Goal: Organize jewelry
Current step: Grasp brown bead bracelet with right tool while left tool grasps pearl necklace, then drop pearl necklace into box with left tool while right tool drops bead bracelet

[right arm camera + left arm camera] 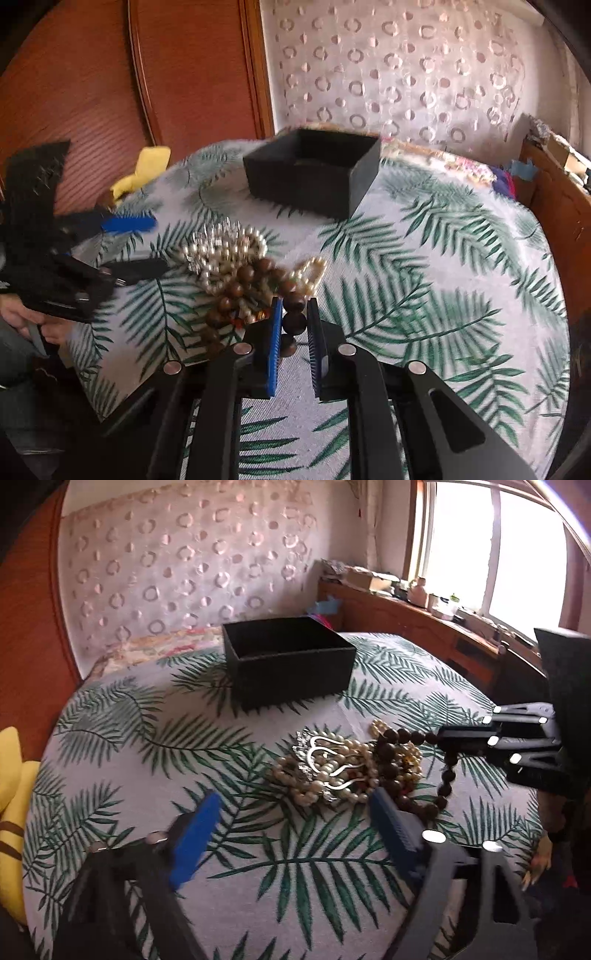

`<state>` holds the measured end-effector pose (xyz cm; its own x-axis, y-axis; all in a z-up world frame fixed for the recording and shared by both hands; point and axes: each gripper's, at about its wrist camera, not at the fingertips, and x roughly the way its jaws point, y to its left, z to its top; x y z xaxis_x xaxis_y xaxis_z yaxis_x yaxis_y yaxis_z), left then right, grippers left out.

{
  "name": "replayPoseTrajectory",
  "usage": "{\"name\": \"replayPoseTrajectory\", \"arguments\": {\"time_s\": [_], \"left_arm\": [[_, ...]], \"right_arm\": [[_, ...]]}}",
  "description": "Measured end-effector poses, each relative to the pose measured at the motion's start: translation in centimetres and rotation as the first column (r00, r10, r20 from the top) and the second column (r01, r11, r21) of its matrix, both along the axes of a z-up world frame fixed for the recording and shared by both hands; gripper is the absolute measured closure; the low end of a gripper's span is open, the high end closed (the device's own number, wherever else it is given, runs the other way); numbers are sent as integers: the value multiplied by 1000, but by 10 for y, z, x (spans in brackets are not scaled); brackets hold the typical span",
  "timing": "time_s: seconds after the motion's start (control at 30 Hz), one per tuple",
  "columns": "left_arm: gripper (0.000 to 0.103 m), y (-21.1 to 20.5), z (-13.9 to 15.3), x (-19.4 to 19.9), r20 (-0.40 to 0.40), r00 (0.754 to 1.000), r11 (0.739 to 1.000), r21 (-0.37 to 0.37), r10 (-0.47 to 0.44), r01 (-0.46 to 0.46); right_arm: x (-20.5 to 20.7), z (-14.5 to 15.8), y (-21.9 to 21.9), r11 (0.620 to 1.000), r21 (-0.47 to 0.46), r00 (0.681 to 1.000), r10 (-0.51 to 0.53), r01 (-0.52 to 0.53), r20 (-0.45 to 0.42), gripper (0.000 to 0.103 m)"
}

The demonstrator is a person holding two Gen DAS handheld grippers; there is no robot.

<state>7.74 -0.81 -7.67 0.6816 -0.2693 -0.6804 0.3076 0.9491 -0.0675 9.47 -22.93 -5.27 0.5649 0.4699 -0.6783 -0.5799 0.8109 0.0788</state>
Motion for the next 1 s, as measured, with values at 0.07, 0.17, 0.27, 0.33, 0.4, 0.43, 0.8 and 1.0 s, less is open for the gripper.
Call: {"name": "replayPoseTrajectory", "arguments": {"time_s": [0.07,0.17,0.27,0.33,0.4,0.43,0.8,1.0], "left_arm": [[51,-2,-2,3,-19,1000,1000,-4,-17,17],[64,-7,-4,9,-41,999,1000,3,-31,31],[71,-11,-6,14,-62,997,999,10,-40,40],[74,-13,-8,19,-73,996,999,14,-44,45],[84,-15,-11,22,-84,995,999,12,-52,53],[88,-14,-10,22,-85,995,998,8,-55,56],[90,-12,30,12,25,998,998,-21,-63,64],[97,-10,51,17,74,996,999,-11,-51,52]], "right_arm": [[-3,10,-5,1000,14,1000,-10,9,30,88],[-7,25,-13,999,37,997,-23,21,68,88],[-10,32,-19,999,47,996,-28,24,87,88],[-12,36,-21,998,47,995,-34,29,95,88],[-13,38,-23,998,49,994,-37,33,99,88],[-13,39,-23,998,49,994,-39,34,101,88],[-15,40,-22,999,46,995,-34,29,98,88],[-15,40,-19,999,40,995,-31,27,95,88]]}}
